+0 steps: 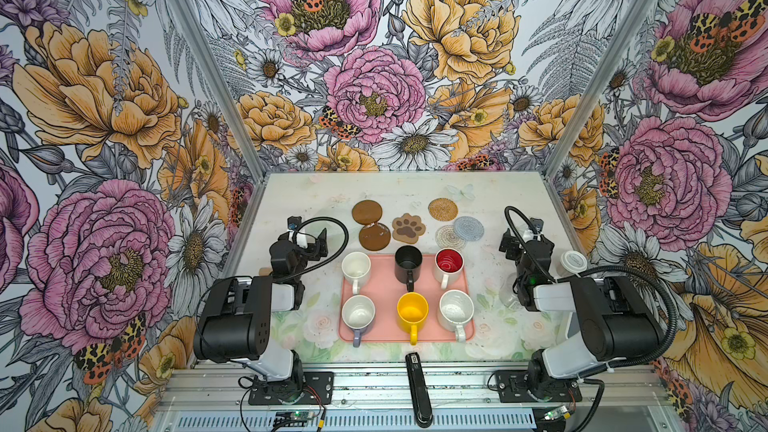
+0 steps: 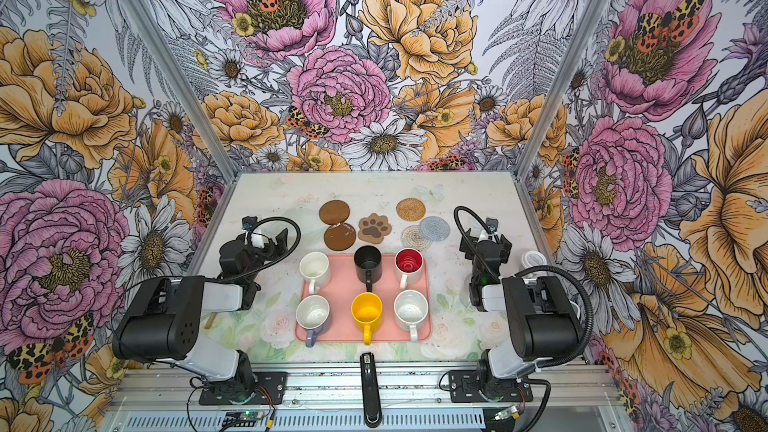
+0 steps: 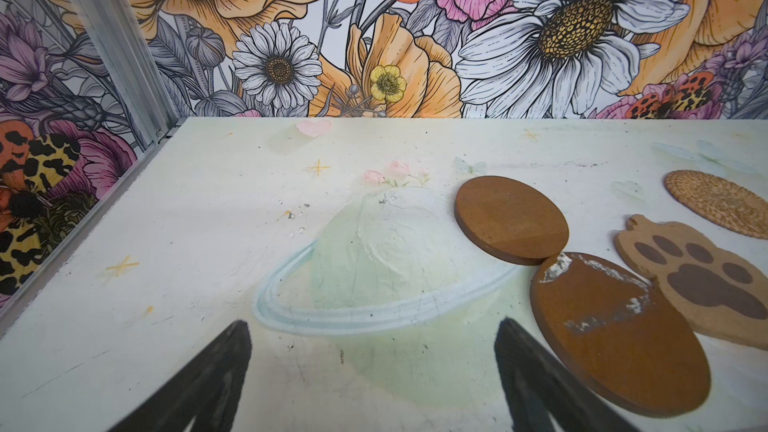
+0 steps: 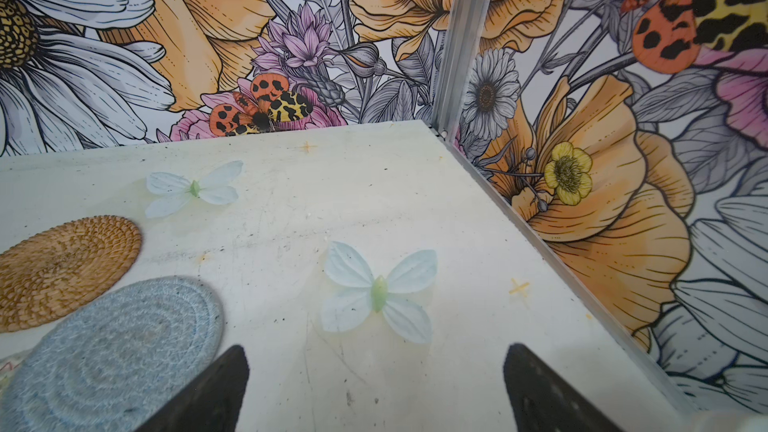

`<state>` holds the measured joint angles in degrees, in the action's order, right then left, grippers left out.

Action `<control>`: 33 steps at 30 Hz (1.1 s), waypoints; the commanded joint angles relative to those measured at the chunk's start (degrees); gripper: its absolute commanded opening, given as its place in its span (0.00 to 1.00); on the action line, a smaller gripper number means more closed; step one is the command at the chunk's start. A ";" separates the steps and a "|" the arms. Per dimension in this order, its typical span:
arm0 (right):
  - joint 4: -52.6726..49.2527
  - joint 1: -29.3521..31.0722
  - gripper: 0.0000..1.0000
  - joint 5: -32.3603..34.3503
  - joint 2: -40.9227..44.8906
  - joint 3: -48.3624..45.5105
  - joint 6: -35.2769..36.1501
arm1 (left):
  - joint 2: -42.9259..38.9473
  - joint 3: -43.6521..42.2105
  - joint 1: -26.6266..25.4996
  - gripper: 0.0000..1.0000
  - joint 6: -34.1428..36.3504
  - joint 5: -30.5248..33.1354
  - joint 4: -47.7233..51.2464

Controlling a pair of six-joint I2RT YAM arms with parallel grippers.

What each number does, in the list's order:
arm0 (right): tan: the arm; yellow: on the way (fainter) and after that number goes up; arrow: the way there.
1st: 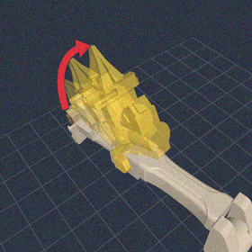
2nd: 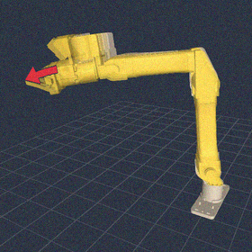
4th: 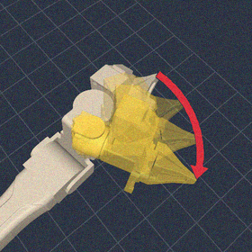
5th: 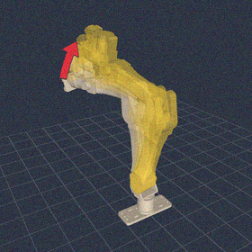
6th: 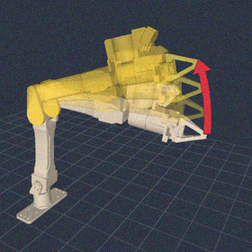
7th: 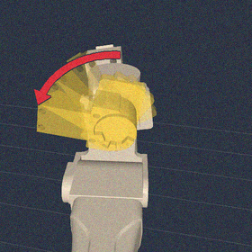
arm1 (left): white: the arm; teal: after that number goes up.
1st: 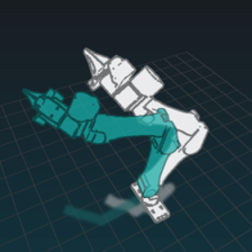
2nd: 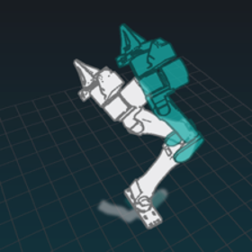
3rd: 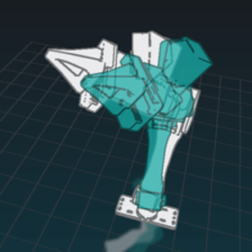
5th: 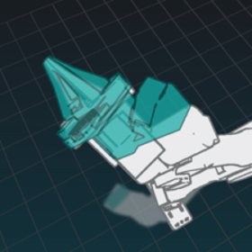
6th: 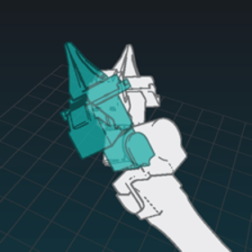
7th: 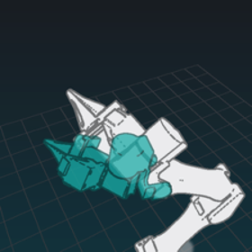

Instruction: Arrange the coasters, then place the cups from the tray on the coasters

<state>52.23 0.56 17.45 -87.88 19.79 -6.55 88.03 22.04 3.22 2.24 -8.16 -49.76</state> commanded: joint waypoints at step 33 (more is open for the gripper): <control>-36.33 -0.03 0.91 1.30 33.04 11.82 1.20 | -13.78 28.37 -14.54 0.87 -3.86 13.97 40.85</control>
<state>30.63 0.78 20.91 -55.31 28.10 -5.65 74.08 48.07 -10.76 0.51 4.97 -9.52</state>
